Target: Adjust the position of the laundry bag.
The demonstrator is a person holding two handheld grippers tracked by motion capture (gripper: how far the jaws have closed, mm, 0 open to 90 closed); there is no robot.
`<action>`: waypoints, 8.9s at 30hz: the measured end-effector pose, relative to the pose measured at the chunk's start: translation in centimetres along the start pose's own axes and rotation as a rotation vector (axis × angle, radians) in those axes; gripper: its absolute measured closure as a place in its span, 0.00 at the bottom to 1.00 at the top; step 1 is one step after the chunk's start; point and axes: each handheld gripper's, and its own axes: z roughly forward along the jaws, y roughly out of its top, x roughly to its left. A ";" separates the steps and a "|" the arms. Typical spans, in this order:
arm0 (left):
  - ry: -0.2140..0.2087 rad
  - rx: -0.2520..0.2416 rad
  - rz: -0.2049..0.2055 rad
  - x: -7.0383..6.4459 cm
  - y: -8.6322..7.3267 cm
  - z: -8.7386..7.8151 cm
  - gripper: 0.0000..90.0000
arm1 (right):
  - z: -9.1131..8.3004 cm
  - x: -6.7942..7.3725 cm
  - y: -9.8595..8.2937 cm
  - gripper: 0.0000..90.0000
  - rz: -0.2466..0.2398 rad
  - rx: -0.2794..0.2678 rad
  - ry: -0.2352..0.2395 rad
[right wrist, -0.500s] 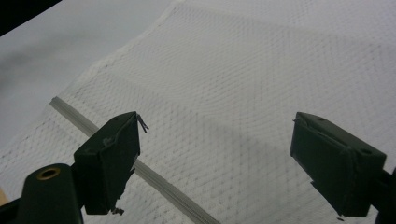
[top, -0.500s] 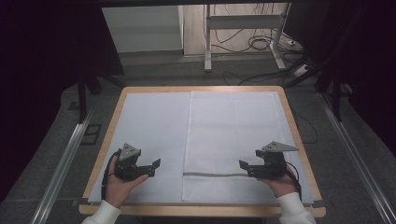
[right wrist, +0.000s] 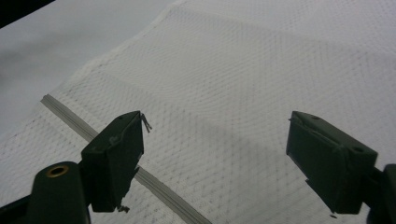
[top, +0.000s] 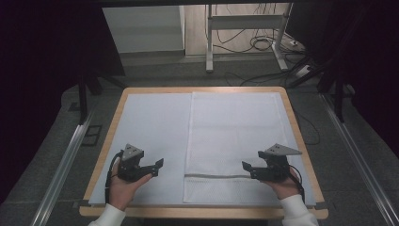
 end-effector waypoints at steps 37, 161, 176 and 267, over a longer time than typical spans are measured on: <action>-0.090 0.086 -0.029 -1.2 2.0 2.3 0.21 | -0.4 0.2 0.2 0.18 0.003 -0.041 0.011; -0.215 0.267 -0.026 -5.2 2.7 10.8 0.99 | -0.1 -3.5 3.2 0.22 0.094 0.102 -0.111; -0.228 0.269 -0.027 -5.0 2.8 10.7 0.99 | -1.3 -7.5 1.7 0.26 0.164 0.163 -0.214; -0.211 0.255 -0.047 -3.5 2.8 9.7 1.00 | -0.8 -9.9 -0.4 0.97 0.120 0.287 -0.264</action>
